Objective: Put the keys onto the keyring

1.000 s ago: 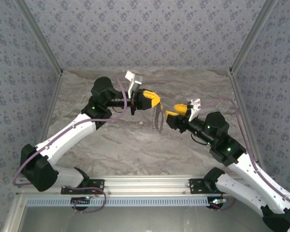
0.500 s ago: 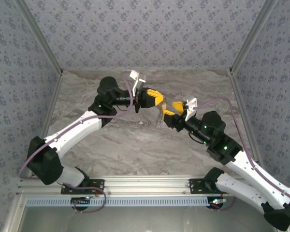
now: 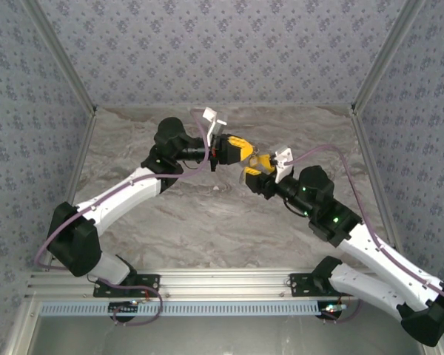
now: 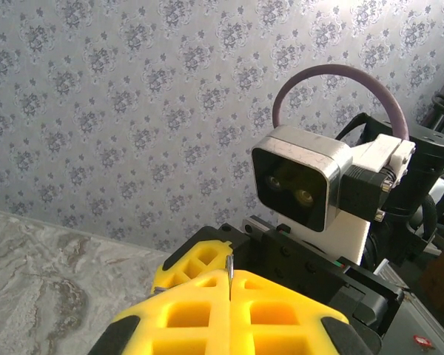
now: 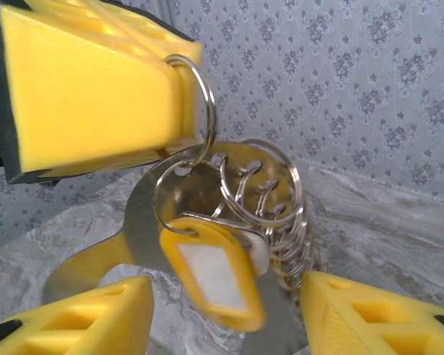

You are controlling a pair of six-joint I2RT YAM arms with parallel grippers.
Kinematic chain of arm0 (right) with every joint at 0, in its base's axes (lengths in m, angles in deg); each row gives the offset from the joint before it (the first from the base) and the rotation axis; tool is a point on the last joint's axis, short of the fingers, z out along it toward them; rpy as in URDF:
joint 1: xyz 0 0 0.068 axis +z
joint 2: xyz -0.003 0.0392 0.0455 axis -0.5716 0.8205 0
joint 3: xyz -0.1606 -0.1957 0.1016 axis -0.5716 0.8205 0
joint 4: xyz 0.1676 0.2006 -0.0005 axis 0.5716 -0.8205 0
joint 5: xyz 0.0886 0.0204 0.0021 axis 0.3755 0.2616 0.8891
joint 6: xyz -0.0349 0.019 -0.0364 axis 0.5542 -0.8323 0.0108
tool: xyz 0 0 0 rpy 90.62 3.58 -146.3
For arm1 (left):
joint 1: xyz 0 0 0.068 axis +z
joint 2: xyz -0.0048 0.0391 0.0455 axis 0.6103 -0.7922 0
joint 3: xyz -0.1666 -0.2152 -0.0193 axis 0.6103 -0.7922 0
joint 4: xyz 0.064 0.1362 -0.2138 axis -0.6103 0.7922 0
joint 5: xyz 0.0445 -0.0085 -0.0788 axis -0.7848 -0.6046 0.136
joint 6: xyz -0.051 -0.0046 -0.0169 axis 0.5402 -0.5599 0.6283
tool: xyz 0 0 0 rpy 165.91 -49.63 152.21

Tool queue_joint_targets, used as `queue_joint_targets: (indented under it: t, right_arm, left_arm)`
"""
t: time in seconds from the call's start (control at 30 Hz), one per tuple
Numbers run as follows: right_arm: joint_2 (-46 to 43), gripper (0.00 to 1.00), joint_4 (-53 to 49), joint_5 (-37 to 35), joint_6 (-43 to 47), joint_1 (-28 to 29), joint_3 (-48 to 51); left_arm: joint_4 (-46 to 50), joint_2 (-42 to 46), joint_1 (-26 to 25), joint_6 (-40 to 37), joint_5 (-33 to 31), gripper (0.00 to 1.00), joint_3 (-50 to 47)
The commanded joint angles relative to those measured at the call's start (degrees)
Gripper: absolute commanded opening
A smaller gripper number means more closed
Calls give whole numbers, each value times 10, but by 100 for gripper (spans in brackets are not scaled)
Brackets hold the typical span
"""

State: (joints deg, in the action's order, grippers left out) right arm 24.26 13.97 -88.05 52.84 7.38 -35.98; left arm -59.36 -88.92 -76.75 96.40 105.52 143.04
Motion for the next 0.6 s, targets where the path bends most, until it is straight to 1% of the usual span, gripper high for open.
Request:
queue_joint_targets:
  t: [0.0, 0.1, 0.3, 0.4, 0.5, 0.53, 0.57]
  right_arm:
    - [-13, 54, 6, -18, 14, -9, -7]
    - [-19, 51, 5, -13, 13, -22, -4]
    - [-23, 38, 3, 16, 8, -41, -4]
    - [-24, 34, -1, 29, 8, -45, -6]
    - [-28, 35, -6, 34, 10, -47, -8]
    - [-29, 39, -7, 33, 10, -47, -7]
    - [-32, 45, -6, 33, 9, -46, -7]
  left_arm:
    - [-35, 4, -2, 4, 16, 0, 15]
    - [-37, 2, -3, 5, 16, 0, 14]
    - [-36, 4, -3, 7, 18, 0, 16]
    - [-35, 5, -2, 6, 18, 0, 16]
    - [-33, 7, -3, 5, 19, 0, 16]
    - [-32, 8, -2, 5, 18, 0, 16]
    - [-32, 9, -3, 4, 19, 0, 16]
